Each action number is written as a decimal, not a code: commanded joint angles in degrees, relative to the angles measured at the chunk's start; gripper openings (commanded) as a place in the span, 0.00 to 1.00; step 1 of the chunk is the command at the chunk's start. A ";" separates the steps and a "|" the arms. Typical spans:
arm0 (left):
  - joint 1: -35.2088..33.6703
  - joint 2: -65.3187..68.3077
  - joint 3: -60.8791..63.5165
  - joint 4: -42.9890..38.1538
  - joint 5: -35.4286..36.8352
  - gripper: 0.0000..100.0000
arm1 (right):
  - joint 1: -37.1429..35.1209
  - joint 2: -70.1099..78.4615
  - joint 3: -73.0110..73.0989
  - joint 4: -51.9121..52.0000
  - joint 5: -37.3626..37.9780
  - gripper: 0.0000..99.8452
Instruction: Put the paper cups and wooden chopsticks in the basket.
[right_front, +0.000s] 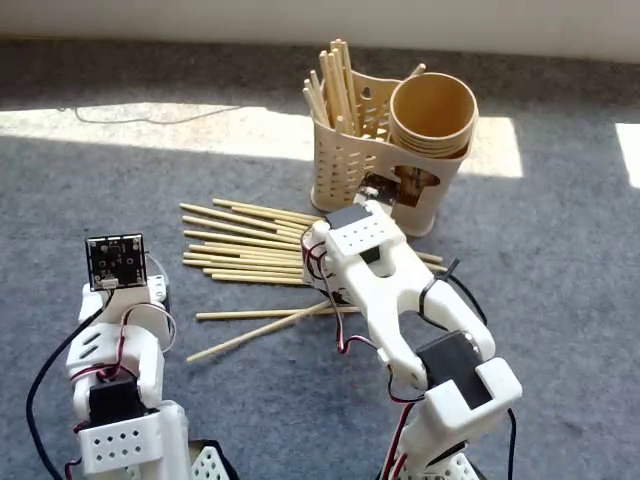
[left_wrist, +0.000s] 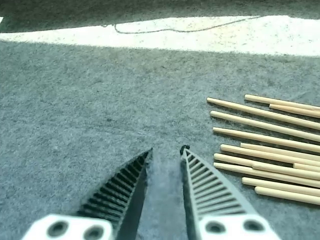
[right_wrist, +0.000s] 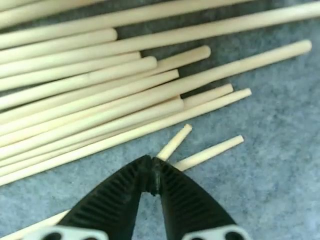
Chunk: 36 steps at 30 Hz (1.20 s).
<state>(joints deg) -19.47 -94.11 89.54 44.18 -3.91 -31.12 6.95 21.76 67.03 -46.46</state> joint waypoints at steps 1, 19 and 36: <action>-0.84 -0.57 -0.40 -0.88 -2.11 0.11 | 0.84 -2.33 -2.15 0.13 -0.53 0.00; -0.75 -0.57 -0.31 -0.88 -2.73 0.11 | 0.48 -5.23 -1.63 0.22 3.78 0.09; -0.75 -0.57 -0.22 -0.88 -2.81 0.11 | 0.75 3.30 -2.07 2.15 3.96 0.09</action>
<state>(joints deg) -19.47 -94.11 89.63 44.18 -6.11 -30.68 11.16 21.32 67.03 -43.30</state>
